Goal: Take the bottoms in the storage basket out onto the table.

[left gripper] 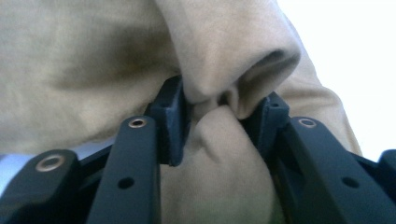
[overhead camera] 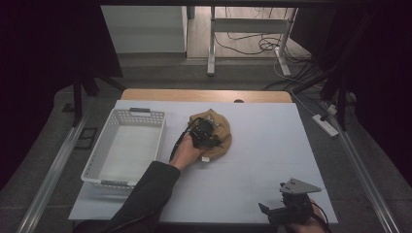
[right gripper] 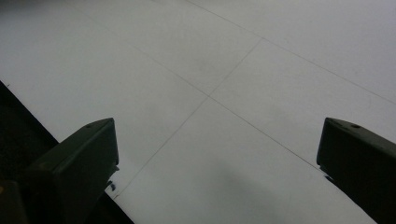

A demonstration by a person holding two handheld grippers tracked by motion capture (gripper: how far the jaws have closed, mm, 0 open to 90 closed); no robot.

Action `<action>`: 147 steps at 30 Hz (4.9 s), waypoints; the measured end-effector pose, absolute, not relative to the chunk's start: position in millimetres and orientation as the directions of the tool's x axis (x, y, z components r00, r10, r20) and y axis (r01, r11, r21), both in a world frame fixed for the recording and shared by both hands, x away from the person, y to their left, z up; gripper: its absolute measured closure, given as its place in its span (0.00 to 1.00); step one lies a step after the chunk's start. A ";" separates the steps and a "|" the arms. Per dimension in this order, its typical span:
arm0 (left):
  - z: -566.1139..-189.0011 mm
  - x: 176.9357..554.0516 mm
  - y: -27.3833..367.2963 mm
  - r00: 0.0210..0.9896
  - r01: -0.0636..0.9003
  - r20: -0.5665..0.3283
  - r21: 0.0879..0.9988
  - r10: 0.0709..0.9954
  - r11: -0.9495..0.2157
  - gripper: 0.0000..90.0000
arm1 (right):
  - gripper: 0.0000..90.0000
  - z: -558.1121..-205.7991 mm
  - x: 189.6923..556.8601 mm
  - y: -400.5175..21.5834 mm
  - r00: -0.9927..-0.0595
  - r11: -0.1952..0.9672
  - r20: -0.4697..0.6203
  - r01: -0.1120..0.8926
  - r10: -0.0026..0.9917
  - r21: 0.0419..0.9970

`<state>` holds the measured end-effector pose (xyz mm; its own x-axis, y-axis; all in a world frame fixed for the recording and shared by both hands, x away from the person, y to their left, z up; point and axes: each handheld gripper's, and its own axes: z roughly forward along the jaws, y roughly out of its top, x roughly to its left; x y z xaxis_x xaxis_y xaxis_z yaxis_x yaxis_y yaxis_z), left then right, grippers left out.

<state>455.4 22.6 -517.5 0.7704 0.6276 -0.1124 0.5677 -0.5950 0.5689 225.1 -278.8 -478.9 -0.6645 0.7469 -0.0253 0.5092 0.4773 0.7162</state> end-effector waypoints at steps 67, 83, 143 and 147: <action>-481.8 445.9 24.6 0.792 0.524 -0.115 0.633 0.600 -0.570 0.04 | 0.00 -479.0 225.3 -278.8 -0.665 0.477 -0.024 0.510 0.747 0.716; -471.4 438.4 26.8 0.821 0.488 -0.116 0.651 0.559 -0.581 0.00 | 0.00 -479.0 225.2 -278.5 -0.664 0.480 -0.027 0.511 0.747 0.713; -441.5 403.3 67.3 0.846 0.423 -0.099 0.721 0.524 -0.548 0.00 | 0.00 -479.1 225.4 -278.3 -0.662 0.480 -0.027 0.514 0.749 0.711; -441.2 400.5 71.6 0.842 0.422 -0.091 0.724 0.531 -0.546 0.00 | 0.00 -479.3 225.4 -278.0 -0.664 0.482 -0.029 0.512 0.748 0.711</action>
<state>400.5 71.6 -441.2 0.8424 0.5311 -0.0908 0.4222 -0.5458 0.7238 225.4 -278.0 -479.3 -0.6635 0.7476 -0.0288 0.5118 0.4816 0.7114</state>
